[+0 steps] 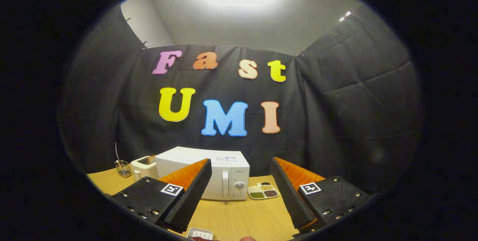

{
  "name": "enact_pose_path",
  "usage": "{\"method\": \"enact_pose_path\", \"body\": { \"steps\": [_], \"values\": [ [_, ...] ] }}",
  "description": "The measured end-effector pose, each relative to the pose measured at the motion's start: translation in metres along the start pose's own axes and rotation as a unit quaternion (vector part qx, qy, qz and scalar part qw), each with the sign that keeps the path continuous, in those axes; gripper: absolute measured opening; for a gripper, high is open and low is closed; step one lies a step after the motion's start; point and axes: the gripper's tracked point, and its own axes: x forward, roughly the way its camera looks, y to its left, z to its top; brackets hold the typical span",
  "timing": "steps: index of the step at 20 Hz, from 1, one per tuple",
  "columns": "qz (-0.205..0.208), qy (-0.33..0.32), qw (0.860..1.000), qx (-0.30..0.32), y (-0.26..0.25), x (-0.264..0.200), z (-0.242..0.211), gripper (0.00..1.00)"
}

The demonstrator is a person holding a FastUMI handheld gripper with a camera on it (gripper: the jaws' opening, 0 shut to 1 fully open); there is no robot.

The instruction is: Open the microwave, put the food inside, and close the microwave door.

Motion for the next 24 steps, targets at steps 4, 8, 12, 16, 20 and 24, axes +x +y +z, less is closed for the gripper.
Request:
{"method": "enact_pose_path", "body": {
  "steps": [4,8,12,16,20,24],
  "values": [
    [0.019,0.009,1.000,0.004,0.002,0.017,-0.008,0.98],
    [0.031,0.015,0.999,0.005,0.005,0.055,-0.016,0.98],
    [0.050,0.031,0.998,0.015,0.013,0.098,-0.033,0.98],
    [0.070,0.062,0.996,0.013,0.023,0.143,-0.065,0.98],
    [0.093,0.100,0.991,0.009,0.037,0.178,-0.102,0.98],
    [0.099,0.123,0.988,0.003,0.045,0.208,-0.133,0.98]
  ]
}}
